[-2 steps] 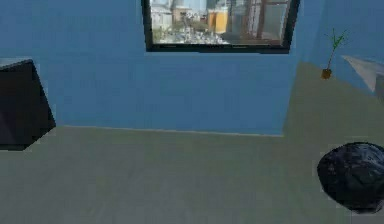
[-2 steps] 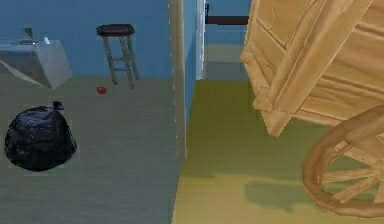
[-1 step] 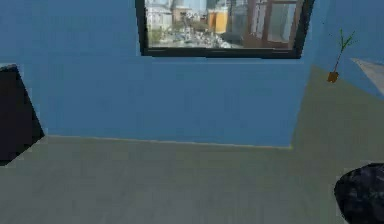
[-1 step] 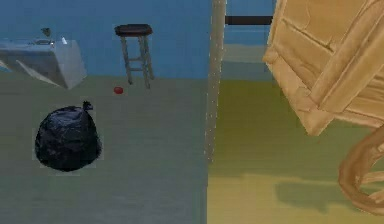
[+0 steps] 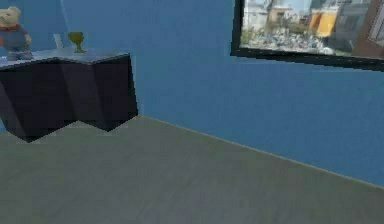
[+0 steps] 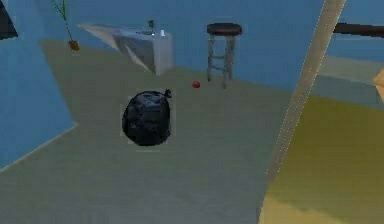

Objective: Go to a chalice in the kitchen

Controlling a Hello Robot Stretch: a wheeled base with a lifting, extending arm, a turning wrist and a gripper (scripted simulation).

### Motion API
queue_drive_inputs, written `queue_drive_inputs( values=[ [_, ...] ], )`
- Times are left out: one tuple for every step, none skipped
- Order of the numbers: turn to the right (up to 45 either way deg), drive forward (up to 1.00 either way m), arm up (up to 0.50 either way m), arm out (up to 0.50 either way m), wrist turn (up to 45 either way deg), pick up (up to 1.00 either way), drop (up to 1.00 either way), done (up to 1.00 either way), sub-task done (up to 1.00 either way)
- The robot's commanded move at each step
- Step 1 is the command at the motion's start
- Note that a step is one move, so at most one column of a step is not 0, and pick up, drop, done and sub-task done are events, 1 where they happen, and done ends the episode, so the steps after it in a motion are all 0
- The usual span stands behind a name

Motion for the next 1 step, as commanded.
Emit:
queue_drive_inputs(
  values=[
    [0.0,0.9,0.0,0.0,0.0,0.0,0.0,0.0,0.0]
  ],
)
